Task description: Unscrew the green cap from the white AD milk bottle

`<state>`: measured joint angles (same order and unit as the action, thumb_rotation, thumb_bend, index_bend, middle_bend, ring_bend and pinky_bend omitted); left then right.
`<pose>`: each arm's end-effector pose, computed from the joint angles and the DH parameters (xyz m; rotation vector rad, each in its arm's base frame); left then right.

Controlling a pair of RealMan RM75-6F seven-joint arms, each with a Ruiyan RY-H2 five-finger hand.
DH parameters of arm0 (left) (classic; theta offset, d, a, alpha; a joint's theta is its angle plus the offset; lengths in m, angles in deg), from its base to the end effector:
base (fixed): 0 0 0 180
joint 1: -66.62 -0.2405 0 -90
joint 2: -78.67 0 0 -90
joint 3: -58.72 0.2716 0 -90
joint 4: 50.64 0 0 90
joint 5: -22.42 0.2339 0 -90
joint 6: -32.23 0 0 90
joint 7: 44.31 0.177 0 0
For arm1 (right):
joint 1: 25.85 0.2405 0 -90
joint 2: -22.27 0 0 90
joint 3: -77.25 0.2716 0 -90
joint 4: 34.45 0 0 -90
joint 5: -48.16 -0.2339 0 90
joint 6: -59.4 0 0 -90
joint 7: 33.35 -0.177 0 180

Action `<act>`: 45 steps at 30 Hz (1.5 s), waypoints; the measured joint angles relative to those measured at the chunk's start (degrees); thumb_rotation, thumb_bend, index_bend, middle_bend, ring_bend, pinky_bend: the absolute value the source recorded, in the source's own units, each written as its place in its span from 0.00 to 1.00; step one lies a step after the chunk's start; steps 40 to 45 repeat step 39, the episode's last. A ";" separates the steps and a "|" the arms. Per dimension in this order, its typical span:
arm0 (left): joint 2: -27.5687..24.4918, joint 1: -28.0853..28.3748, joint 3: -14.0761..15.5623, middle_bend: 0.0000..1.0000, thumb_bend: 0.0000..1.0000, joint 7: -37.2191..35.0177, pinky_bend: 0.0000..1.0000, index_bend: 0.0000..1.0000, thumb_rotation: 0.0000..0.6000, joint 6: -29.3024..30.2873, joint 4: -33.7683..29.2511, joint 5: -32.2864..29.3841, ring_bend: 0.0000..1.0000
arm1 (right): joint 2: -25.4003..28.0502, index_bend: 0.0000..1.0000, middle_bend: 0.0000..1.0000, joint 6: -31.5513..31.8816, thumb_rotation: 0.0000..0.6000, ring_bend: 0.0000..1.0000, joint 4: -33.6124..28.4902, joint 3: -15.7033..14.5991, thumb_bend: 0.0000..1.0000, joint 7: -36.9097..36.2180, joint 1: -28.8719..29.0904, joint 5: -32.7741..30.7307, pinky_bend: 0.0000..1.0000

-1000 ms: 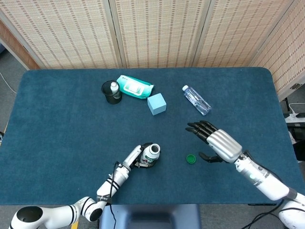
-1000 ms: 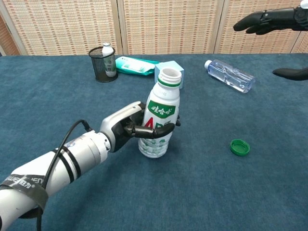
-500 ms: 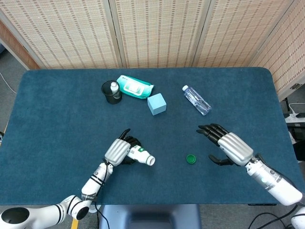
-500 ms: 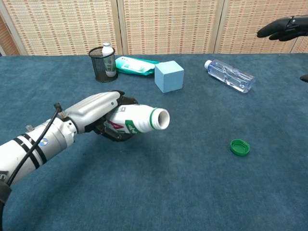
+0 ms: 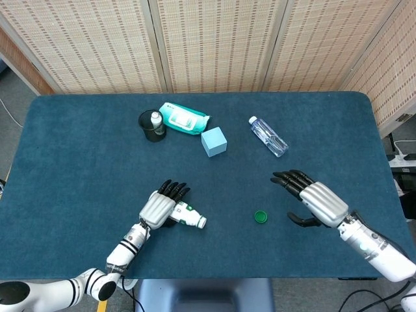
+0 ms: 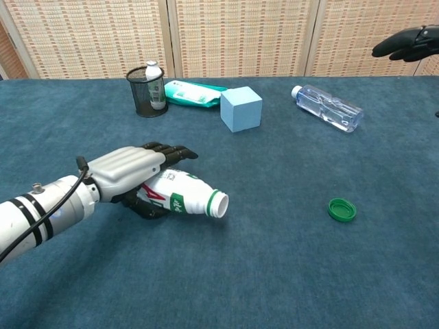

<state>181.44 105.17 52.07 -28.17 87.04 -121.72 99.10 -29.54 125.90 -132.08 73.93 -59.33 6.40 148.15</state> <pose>-0.1551 0.3478 -0.1320 -2.0035 -0.8939 -0.9419 -0.2196 -0.3068 0.1250 1.9999 -1.0685 1.1091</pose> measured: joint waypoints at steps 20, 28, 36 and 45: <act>-10.77 -2.32 2.44 0.00 0.33 -11.94 0.00 0.00 1.00 6.90 -9.39 7.42 0.00 | 1.82 0.00 0.00 5.59 1.00 0.00 0.04 -0.30 0.32 8.14 -6.11 -1.40 0.00; -19.06 -14.40 9.84 0.00 0.36 -19.83 0.00 0.00 1.00 26.47 -10.15 15.08 0.00 | -2.58 0.00 0.00 20.05 1.00 0.00 2.73 -1.07 0.32 28.86 -22.16 -10.23 0.00; -21.89 -27.55 13.12 0.00 0.40 -25.40 0.00 0.00 1.00 42.95 -1.11 17.95 0.00 | -9.73 0.00 0.00 24.62 1.00 0.00 5.93 -0.29 0.32 36.31 -28.53 -15.69 0.00; -23.23 -28.05 13.30 0.00 0.42 -25.23 0.00 0.00 1.00 42.94 -0.32 19.25 0.00 | -9.73 0.00 0.00 22.56 1.00 0.00 5.91 0.23 0.32 36.26 -28.86 -16.63 0.00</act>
